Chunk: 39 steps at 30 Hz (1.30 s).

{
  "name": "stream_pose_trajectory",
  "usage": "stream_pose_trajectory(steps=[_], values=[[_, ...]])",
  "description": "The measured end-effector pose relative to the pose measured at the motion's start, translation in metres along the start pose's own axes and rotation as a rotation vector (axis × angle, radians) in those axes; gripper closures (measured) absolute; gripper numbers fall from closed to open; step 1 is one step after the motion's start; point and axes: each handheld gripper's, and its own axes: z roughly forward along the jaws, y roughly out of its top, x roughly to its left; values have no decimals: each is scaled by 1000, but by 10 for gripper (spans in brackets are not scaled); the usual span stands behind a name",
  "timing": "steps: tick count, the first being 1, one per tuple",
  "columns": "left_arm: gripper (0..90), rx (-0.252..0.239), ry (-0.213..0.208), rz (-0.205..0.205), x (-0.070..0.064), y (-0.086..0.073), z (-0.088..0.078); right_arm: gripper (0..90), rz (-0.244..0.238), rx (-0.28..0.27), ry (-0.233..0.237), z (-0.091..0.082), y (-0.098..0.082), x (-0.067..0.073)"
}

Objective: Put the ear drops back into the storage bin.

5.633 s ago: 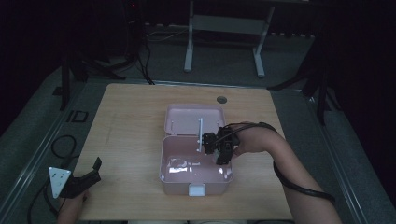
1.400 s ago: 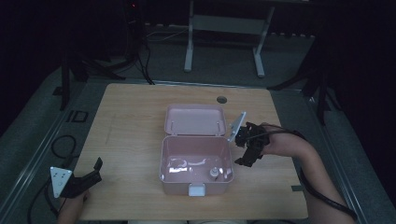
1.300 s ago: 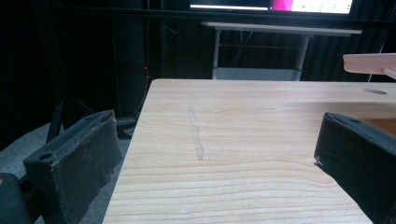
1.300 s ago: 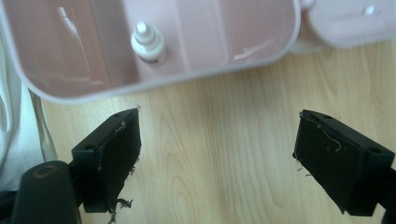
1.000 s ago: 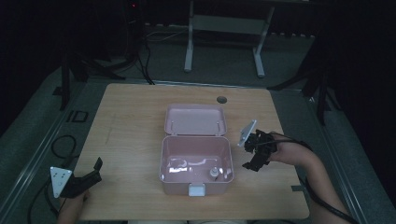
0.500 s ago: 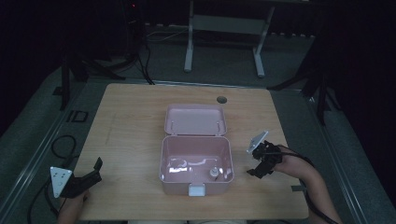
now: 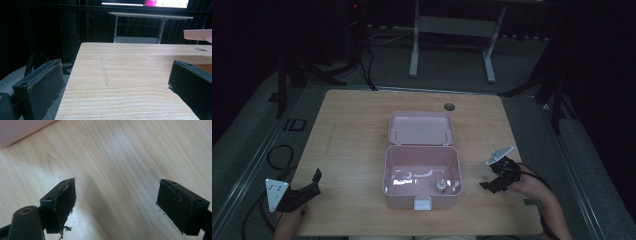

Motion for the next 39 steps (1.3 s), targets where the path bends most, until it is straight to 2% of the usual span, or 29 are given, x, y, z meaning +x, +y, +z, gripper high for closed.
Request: stream_pose_trajectory(steps=[3,5,9,12,15,19,21,23,26,27,30,31,34,35,37,38,39], values=[[4,0,0,0,0,0,0,138,16,-11,-14,1,-4,-1],[4,2,-1,1,0,0,0,133,67,-30,-17,4,-9,-4],[4,1,1,0,0,0,0,133,116,-86,-65,4,-14,-7],[4,2,1,1,0,0,0,132,172,-122,-136,7,-19,-9],[4,3,1,2,0,0,0,126,235,-157,-186,10,-24,-11],[4,2,2,1,0,0,0,125,287,-208,-258,12,-30,-12],[4,3,1,2,0,0,0,125,308,-230,-310,13,-32,-10],[4,2,1,2,0,0,0,124,325,-243,-324,14,-33,-10],[4,3,3,3,0,0,0,120,361,-300,-406,16,-36,-9],[4,3,2,5,0,0,0,120,376,-306,-421,17,-37,-9],[4,2,2,2,0,0,0,119,399,-318,-422,18,-39,-10],[4,3,2,2,0,0,0,119,420,-343,-452,19,-41,-11],[4,1,3,1,0,0,0,119,438,-367,-469,19,-44,-12],[4,2,3,2,0,0,0,119,463,-391,-503,19,-47,-11],[4,2,2,3,0,0,0,119,471,-399,-514,20,-48,-11],[4,3,2,5,0,0,0,119,496,-418,-554,21,-51,-11],[4,3,1,5,0,0,0,117,504,-425,-562,21,-52,-11]])
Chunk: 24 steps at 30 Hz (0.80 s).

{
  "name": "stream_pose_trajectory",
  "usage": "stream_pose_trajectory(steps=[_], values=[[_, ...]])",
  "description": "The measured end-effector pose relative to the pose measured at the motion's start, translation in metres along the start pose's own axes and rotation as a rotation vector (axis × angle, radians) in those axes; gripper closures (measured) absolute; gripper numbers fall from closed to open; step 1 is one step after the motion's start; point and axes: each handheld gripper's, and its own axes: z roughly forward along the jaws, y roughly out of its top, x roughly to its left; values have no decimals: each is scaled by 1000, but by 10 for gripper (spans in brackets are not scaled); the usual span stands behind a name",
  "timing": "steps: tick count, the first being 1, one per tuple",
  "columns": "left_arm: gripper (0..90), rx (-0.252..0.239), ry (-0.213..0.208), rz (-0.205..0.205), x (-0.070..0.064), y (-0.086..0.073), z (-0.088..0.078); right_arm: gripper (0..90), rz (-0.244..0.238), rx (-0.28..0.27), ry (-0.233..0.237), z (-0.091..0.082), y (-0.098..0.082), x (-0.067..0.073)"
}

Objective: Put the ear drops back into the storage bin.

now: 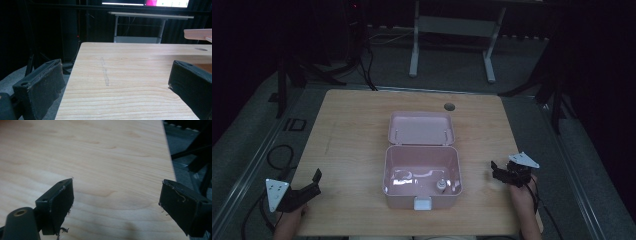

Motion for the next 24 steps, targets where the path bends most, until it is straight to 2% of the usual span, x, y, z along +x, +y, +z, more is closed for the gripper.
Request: stream_pose_trajectory(steps=[2,3,6,8,15,20,24], values=[[4,0,1,-2,0,0,0,114,9,-18,-14,-1,-1,0],[4,1,1,-2,0,0,0,113,22,-65,-45,-2,-4,-1],[4,0,-1,-3,0,0,0,113,40,-92,-55,-4,-6,-2],[4,-1,-1,-4,0,0,0,112,58,-135,-67,-7,-10,-3],[4,0,-5,-3,0,0,0,113,59,-176,-65,-11,-10,-3],[4,-1,-4,-8,1,0,0,112,30,-172,-53,-11,-10,2],[4,-1,-3,-6,1,0,0,113,24,-164,-53,-10,-10,2]])
